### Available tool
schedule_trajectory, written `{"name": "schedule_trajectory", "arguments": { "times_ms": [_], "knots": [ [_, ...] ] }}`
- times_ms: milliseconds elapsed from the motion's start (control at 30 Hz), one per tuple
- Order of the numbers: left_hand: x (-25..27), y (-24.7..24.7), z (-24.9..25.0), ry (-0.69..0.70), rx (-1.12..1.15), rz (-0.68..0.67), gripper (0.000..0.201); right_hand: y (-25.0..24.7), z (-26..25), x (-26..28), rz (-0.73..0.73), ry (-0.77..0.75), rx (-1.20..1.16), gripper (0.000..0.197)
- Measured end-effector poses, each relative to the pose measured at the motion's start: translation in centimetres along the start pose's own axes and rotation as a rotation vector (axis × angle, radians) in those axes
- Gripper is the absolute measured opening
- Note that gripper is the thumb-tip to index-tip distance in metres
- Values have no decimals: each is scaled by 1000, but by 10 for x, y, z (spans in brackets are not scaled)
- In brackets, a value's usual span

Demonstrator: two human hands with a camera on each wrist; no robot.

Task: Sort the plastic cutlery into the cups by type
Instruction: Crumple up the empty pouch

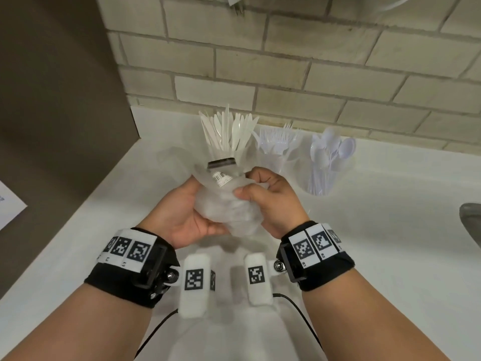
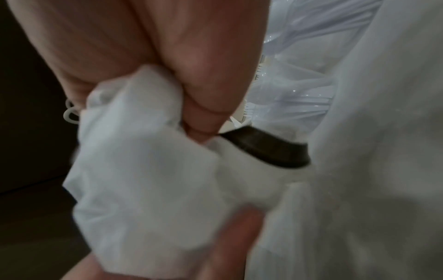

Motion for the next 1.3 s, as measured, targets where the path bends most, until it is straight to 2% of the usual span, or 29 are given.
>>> {"name": "schedule_trajectory", "arguments": {
  "times_ms": [33, 100, 167, 233, 267, 300, 333, 400, 467, 500, 600, 667, 700, 800, 867, 933, 1067, 1200, 1233, 1300],
  "knots": [
    [1, 1, 4, 17, 64, -31, 50, -2, 4, 0, 13, 20, 37, 27],
    [-5, -10, 9, 79, 103, 81, 47, -11, 4, -1, 106, -50, 292, 25],
    [-10, -30, 15, 204, 104, 333, 37, -20, -5, 0, 219, -140, 556, 24],
    [-5, -54, 25, 373, 24, 619, 29, -24, -16, 4, 282, -149, 646, 33],
    [0, -58, 31, 446, -31, 704, 24, -22, -16, 5, 249, -101, 604, 38],
    [4, -57, 35, 497, -75, 732, 21, -13, -13, 7, 166, -17, 520, 45],
    [8, -50, 37, 526, -98, 706, 19, -3, -7, 10, 72, 74, 417, 57],
    [8, -24, 34, 519, -115, 511, 21, 12, 4, 13, -18, 198, 231, 75],
    [11, 1, 27, 495, -116, 306, 29, 10, 9, 7, 70, 205, 90, 70],
    [12, 7, 25, 497, -93, 261, 31, 5, 9, 4, 136, 175, 70, 59],
    [15, -1, 32, 556, -102, 337, 28, 0, 3, 3, 218, 40, 116, 24],
    [15, -3, 32, 539, -197, 350, 37, 2, -2, 6, 186, -26, 81, 14],
    [14, -2, 28, 484, -242, 316, 43, 4, -4, 8, 151, -53, 53, 12],
    [19, 2, 16, 273, -173, 160, 44, 6, -9, 12, 94, -115, 25, 14],
    [27, 0, 17, 240, -93, 124, 43, 4, -12, 16, 115, -149, 43, 15],
    [36, -5, 18, 243, -47, 138, 44, 4, -13, 21, 123, -164, 93, 15],
    [54, -19, 12, 238, -61, 225, 27, 16, -9, 37, 57, -168, 227, 23],
    [80, -38, 4, 219, -106, 281, 24, 31, -1, 53, 26, -178, 353, 27],
    [87, -44, 1, 218, -114, 300, 26, 35, 2, 56, 27, -181, 402, 26],
    [101, -55, -2, 233, -121, 336, 44, 43, 3, 61, 28, -206, 504, 24]
  ]
}}
Point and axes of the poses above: each hand's wrist, its own x-axis away from the middle knuckle, its own y-axis out of the palm, z = x × y, the point moved 8 cm from there along -x, towards the middle knuckle, and after that the axes turned 8 degrees about z, right-handed, at the moved point
